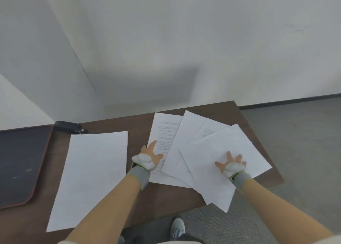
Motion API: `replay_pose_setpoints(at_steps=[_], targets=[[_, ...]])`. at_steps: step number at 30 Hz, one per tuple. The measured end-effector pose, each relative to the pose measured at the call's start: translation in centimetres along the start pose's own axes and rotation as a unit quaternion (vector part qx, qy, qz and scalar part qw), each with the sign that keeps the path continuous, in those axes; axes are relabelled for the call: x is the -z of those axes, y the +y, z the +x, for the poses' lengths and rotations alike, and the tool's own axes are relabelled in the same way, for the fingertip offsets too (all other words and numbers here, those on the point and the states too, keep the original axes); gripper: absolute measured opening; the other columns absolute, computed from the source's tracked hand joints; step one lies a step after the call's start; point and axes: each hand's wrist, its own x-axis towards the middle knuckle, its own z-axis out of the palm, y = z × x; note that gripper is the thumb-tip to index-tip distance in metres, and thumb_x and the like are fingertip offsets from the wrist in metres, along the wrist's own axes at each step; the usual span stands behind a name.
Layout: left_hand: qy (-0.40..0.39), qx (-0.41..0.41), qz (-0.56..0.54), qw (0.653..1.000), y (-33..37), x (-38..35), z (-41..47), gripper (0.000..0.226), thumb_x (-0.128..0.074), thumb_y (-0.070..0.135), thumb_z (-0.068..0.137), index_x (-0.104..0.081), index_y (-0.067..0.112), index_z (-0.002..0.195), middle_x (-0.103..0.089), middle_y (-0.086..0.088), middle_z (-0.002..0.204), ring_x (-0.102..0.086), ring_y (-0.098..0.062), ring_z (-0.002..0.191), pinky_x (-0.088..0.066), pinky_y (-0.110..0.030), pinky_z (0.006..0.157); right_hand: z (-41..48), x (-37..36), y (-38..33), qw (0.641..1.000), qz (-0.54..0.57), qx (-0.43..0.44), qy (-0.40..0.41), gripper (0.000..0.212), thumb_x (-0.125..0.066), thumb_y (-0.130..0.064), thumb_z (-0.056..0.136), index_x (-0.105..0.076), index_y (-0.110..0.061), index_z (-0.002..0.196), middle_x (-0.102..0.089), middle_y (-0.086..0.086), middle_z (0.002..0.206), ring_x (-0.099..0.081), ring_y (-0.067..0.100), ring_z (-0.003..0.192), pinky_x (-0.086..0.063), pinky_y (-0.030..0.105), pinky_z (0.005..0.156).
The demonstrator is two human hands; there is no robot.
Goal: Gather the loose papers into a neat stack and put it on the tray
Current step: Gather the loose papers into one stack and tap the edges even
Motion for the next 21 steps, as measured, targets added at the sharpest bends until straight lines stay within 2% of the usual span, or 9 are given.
replay_pose_setpoints(at_steps=[2,4,8,12,14,16,19,21], targets=[[-0.008,0.025,0.079,0.997,0.1,-0.8,0.3,0.068,-0.042,0.048,0.093,-0.009,0.031,0.15,-0.004,-0.017,0.159,-0.015,-0.038,0.145,-0.021,-0.045,0.118,0.0,-0.6,-0.1,0.999,-0.02,0.048,-0.013,0.073,-0.037,-0.056,0.092,0.001,-0.029,0.149,0.013,0.009,0.159,0.007,0.032,0.146,-0.011,0.05,0.118],[0.018,0.039,0.098,0.994,0.9,-1.9,0.4,0.065,-0.04,0.049,0.093,-0.014,0.028,0.149,-0.008,-0.016,0.159,-0.014,-0.038,0.145,-0.017,-0.042,0.118,0.2,-0.9,-0.3,0.997,-0.009,0.08,-0.005,0.069,-0.038,-0.054,0.092,-0.003,-0.035,0.148,0.012,0.003,0.159,0.007,0.03,0.147,-0.011,0.051,0.118],[0.093,0.054,0.033,0.994,2.0,-2.4,0.9,0.064,-0.053,0.042,0.089,-0.029,0.02,0.144,-0.038,-0.018,0.144,-0.043,-0.038,0.128,-0.038,-0.039,0.105,0.5,-1.6,-2.3,0.988,-0.022,0.152,-0.014,0.065,-0.038,-0.053,0.092,-0.008,-0.039,0.147,0.011,-0.001,0.16,0.006,0.026,0.147,-0.012,0.049,0.119],[0.103,0.102,-0.046,0.988,2.7,-2.5,1.6,0.076,-0.065,0.036,0.082,-0.024,0.014,0.143,-0.04,-0.02,0.139,-0.05,-0.038,0.12,-0.043,-0.042,0.1,1.1,-1.2,-3.8,0.967,0.085,0.239,0.001,0.062,-0.052,-0.037,0.091,-0.025,-0.028,0.146,-0.002,0.006,0.16,-0.008,0.027,0.147,-0.016,0.037,0.119],[0.103,0.121,-0.066,0.985,2.7,-2.5,2.1,0.083,-0.068,0.033,0.081,-0.019,0.01,0.145,-0.041,-0.021,0.141,-0.049,-0.038,0.123,-0.043,-0.042,0.101,1.6,-0.4,-3.5,0.97,0.151,0.182,0.065,0.059,-0.057,-0.03,0.088,-0.034,-0.022,0.141,-0.013,0.009,0.158,-0.019,0.03,0.143,-0.027,0.037,0.113],[0.093,0.129,-0.097,0.982,2.6,-2.5,2.7,0.085,-0.069,0.028,0.081,-0.018,0.007,0.145,-0.043,-0.021,0.142,-0.051,-0.038,0.122,-0.044,-0.043,0.1,2.1,0.7,-2.8,0.973,0.197,0.072,0.1,0.056,-0.058,-0.026,0.086,-0.036,-0.018,0.137,-0.024,0.012,0.151,-0.03,0.034,0.134,-0.035,0.039,0.104],[0.054,0.129,-0.208,0.968,2.8,-3.1,3.3,0.074,-0.068,0.018,0.083,-0.024,0.005,0.142,-0.05,-0.022,0.134,-0.056,-0.037,0.111,-0.05,-0.047,0.093,2.8,2.0,-2.2,0.979,0.194,-0.031,0.064,0.056,-0.055,-0.028,0.088,-0.032,-0.008,0.135,-0.032,0.017,0.142,-0.039,0.034,0.128,-0.037,0.036,0.101],[0.01,0.123,-0.266,0.956,2.9,-3.5,3.5,0.062,-0.065,0.01,0.085,-0.033,0.003,0.138,-0.054,-0.022,0.129,-0.059,-0.037,0.108,-0.053,-0.049,0.088,3.5,2.3,-2.4,0.986,0.154,-0.03,0.049,0.056,-0.052,-0.031,0.09,-0.03,-0.006,0.135,-0.034,0.016,0.141,-0.039,0.032,0.13,-0.036,0.032,0.103]])
